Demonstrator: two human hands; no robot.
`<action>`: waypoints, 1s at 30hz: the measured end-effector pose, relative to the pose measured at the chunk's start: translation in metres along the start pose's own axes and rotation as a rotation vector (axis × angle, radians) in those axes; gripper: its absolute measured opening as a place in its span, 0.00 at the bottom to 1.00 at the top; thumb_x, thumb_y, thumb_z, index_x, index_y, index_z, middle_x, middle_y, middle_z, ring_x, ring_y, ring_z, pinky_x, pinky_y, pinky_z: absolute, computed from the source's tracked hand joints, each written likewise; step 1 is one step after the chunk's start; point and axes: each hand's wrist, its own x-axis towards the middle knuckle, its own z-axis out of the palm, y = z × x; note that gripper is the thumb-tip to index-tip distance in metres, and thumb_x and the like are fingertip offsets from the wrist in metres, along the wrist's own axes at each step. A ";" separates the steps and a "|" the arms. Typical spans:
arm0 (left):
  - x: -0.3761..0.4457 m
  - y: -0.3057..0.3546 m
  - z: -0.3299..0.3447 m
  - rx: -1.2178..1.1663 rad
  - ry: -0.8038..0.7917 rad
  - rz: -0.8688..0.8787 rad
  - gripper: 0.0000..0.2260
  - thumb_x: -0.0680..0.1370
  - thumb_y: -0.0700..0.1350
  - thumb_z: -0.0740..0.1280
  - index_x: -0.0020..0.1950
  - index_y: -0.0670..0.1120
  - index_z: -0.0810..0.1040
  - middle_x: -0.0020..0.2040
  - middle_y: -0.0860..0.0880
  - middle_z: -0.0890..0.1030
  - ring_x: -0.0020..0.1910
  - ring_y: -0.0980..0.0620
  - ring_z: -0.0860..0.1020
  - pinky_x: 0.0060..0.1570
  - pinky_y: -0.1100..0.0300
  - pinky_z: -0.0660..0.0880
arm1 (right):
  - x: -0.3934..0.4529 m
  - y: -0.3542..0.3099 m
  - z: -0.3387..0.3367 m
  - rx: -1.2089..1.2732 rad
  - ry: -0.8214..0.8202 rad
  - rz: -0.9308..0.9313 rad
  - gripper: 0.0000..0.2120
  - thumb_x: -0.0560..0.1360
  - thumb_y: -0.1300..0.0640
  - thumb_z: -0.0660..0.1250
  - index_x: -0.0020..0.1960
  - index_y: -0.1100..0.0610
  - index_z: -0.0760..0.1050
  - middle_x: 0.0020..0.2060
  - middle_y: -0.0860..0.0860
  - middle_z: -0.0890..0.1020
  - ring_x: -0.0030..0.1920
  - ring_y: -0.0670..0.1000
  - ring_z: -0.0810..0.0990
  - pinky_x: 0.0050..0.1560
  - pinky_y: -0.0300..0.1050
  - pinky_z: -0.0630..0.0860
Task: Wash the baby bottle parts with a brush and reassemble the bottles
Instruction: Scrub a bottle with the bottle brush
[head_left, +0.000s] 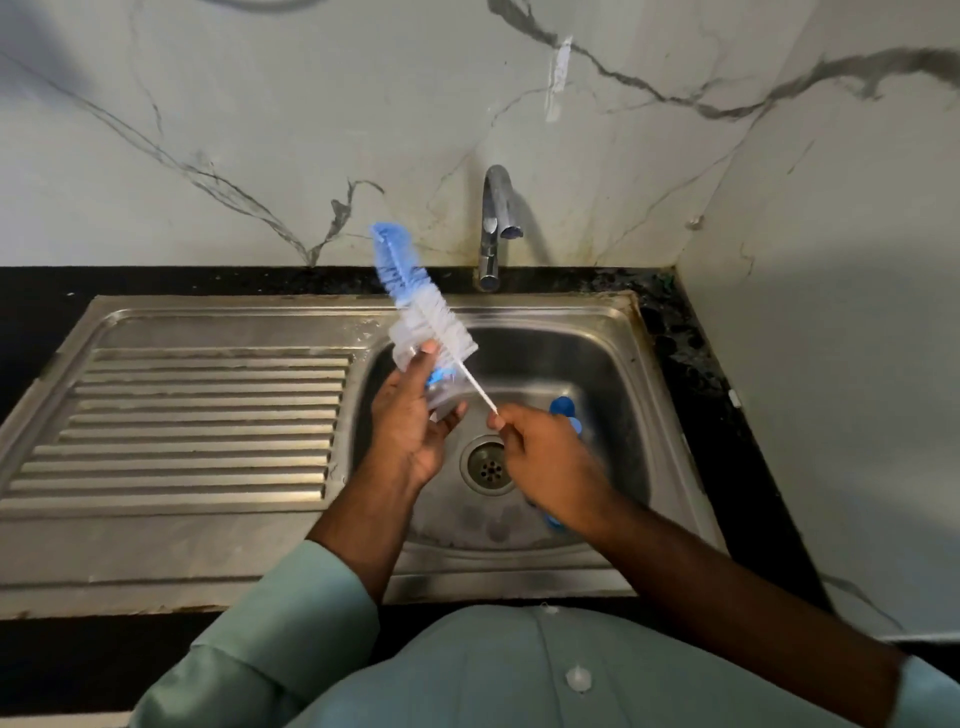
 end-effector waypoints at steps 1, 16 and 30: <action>-0.002 0.001 0.001 -0.007 -0.001 -0.012 0.12 0.76 0.50 0.70 0.58 0.48 0.79 0.51 0.47 0.83 0.47 0.50 0.81 0.43 0.56 0.78 | 0.004 -0.001 0.000 -0.024 0.013 -0.001 0.09 0.78 0.62 0.58 0.49 0.55 0.76 0.35 0.53 0.79 0.30 0.52 0.74 0.36 0.45 0.76; 0.003 0.013 -0.004 -0.014 -0.001 0.088 0.21 0.74 0.53 0.71 0.64 0.46 0.78 0.56 0.45 0.84 0.54 0.44 0.82 0.51 0.47 0.80 | -0.021 0.016 0.001 -0.005 -0.109 -0.087 0.08 0.77 0.63 0.58 0.46 0.58 0.76 0.40 0.56 0.81 0.40 0.56 0.79 0.45 0.52 0.77; -0.004 0.006 0.005 -0.062 -0.034 0.053 0.26 0.67 0.59 0.71 0.61 0.47 0.79 0.54 0.45 0.84 0.52 0.45 0.81 0.43 0.51 0.80 | -0.005 0.019 0.000 0.068 0.017 -0.043 0.09 0.77 0.64 0.59 0.48 0.57 0.78 0.34 0.53 0.78 0.30 0.50 0.75 0.34 0.42 0.72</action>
